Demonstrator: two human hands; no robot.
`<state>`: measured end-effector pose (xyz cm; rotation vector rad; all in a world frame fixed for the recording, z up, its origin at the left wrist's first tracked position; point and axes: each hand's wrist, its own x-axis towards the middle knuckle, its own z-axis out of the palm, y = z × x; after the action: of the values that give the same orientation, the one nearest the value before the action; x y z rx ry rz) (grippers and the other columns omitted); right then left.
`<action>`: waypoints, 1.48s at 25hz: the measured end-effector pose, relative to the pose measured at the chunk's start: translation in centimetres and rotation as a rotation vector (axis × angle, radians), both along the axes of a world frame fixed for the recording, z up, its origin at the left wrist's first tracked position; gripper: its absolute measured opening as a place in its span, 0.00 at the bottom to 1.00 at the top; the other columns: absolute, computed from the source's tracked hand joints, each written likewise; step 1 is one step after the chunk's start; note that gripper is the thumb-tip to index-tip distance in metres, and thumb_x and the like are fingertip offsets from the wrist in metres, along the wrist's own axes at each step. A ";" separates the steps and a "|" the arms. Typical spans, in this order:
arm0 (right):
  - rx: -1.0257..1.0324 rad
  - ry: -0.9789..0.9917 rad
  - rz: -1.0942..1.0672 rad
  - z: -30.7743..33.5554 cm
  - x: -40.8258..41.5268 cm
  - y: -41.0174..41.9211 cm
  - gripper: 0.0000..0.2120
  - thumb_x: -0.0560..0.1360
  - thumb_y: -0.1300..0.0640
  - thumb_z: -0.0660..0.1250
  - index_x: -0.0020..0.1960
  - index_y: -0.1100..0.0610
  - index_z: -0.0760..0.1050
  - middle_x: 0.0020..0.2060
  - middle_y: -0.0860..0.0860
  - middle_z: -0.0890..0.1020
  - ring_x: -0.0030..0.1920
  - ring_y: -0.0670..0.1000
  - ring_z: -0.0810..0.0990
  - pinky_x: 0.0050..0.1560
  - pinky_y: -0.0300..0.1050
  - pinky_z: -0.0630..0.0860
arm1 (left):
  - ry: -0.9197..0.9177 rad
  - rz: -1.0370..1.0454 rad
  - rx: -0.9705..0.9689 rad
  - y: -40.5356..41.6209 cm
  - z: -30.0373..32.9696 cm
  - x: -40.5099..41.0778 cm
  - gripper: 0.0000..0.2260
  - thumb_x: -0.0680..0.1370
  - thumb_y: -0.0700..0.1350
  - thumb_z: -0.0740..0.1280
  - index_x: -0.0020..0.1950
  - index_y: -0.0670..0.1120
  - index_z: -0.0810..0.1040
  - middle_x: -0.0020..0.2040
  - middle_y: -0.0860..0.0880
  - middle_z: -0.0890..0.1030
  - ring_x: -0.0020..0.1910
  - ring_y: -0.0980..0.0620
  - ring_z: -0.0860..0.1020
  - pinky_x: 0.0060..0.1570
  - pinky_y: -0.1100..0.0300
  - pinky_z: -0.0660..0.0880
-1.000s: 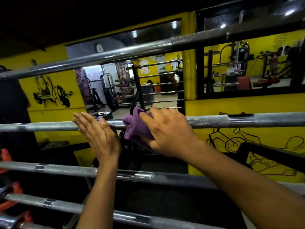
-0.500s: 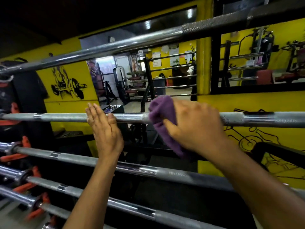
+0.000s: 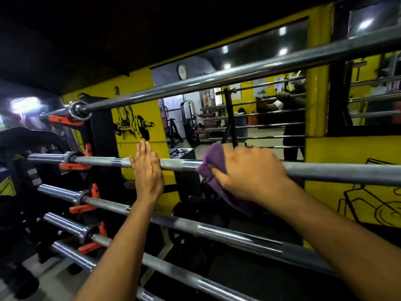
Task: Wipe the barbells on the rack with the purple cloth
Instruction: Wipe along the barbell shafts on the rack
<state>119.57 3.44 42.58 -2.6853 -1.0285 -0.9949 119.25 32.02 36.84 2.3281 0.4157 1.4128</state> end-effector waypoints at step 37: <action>0.988 0.109 0.386 -14.4 -5.2 15.5 0.24 0.78 0.41 0.66 0.71 0.49 0.72 0.70 0.46 0.75 0.72 0.51 0.73 0.72 0.55 0.68 | 0.002 -0.919 -0.093 4.2 -7.5 -8.9 0.19 0.81 0.49 0.61 0.72 0.53 0.73 0.74 0.53 0.72 0.73 0.53 0.69 0.71 0.56 0.67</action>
<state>114.42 18.96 28.20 -1.6451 -0.7058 -0.9177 110.33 36.22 29.30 1.9937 -0.5291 0.8924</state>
